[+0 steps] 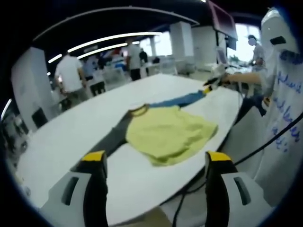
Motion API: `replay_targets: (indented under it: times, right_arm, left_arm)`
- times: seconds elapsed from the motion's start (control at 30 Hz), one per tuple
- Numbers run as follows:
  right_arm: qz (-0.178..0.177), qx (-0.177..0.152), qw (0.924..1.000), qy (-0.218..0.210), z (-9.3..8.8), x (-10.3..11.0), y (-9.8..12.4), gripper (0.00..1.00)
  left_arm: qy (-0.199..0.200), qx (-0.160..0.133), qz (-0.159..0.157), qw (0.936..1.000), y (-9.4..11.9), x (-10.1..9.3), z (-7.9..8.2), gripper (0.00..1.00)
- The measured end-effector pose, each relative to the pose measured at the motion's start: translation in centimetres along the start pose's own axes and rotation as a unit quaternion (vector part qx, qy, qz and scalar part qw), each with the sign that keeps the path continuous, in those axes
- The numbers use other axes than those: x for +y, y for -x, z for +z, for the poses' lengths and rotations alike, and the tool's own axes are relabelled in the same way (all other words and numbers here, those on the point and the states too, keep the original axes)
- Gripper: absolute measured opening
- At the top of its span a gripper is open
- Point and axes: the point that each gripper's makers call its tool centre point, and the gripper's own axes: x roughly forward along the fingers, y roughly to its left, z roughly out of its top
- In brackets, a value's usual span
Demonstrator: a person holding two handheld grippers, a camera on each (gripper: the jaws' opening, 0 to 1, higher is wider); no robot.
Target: Fold the garment on the visible template until the final outline fits inside the template.
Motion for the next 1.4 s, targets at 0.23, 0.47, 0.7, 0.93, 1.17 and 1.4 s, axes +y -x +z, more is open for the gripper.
replay_targets:
  times: [0.23, 0.47, 0.7, 0.93, 1.17, 1.4]
  right_arm:
    - [0.007, -0.025, 0.9997, 0.0, 1.7, 1.0, 0.9, 0.6]
    - [0.02, -0.04, 0.999, 0.009, 3.1, 2.5, 1.8, 0.64]
    - [0.033, -0.058, 0.9977, 0.007, 4.1, 3.9, 2.4, 0.68]
    - [0.048, -0.076, 0.996, 0.005, 5.2, 5.7, 3.2, 0.72]
    - [0.062, -0.089, 0.994, 0.009, 6.4, 7.7, 4.2, 0.74]
    - [0.08, -0.099, 0.9918, 0.009, 7.0, 10.1, 4.9, 0.78]
  left_arm:
    - [-0.003, -0.002, -0.003, 1.0, 0.0, 0.0, 0.1, 0.81]
    - [-0.003, 0.0, -0.007, 1.0, -0.1, -0.2, -0.2, 0.81]
    - [-0.004, -0.004, -0.005, 1.0, 0.0, -0.1, -0.1, 0.81]
    - [-0.004, -0.003, -0.008, 1.0, 0.1, -0.1, -0.3, 0.81]
    - [-0.005, -0.006, -0.009, 0.9999, 0.1, 0.1, -0.3, 0.81]
    - [-0.006, -0.01, -0.013, 0.9998, 0.0, 0.1, -0.3, 0.81]
